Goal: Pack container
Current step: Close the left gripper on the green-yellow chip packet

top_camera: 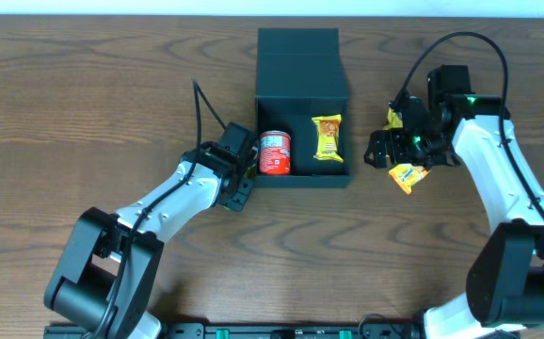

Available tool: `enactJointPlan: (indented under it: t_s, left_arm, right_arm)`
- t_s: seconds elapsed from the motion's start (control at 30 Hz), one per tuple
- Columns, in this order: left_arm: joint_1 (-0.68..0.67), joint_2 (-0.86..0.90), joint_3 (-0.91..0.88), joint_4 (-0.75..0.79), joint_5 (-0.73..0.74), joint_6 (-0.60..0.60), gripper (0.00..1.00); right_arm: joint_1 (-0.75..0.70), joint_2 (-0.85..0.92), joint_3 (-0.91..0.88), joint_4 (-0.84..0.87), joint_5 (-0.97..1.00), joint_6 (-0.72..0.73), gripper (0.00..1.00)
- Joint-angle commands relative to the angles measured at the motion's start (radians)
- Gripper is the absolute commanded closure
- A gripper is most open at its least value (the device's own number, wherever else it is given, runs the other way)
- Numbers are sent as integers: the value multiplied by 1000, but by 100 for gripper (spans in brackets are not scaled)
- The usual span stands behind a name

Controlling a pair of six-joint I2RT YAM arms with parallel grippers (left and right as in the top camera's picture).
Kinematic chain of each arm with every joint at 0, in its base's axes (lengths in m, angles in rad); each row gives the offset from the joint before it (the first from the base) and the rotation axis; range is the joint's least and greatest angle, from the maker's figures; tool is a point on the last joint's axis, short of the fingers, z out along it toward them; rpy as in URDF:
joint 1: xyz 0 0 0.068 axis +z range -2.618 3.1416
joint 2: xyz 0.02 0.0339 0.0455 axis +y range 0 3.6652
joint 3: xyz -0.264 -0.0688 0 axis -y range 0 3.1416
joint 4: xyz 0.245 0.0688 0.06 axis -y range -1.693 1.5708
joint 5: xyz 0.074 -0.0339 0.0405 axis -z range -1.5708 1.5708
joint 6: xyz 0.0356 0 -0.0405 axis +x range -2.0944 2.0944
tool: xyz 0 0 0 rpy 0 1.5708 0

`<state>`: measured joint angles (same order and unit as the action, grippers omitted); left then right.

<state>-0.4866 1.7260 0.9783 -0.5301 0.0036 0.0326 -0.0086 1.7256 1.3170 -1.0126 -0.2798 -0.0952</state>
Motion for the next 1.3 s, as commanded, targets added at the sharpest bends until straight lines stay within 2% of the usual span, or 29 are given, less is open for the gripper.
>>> enactJointPlan:
  t_s: [0.0,0.03,0.2,0.87,1.27]
  left_arm:
    - [-1,8,5,10,-22,63,52]
    - [-1,8,5,13,-32,66,52]
    - [-1,8,5,22,-40,80,72]
    - [-1,8,5,34,-37,46,83]
    - [0,-97,8,-33,-40,-117,85]
  right_arm:
    - [-5,-18,-2,-1,9,-4,2]
    - [-5,-18,-2,-1,13,-4,2]
    - [-5,-18,-2,-3,15,-3,2]
    - [-5,-18,-2,-20,44,-3,1]
    - [-5,-18,-2,-20,45,-3,1]
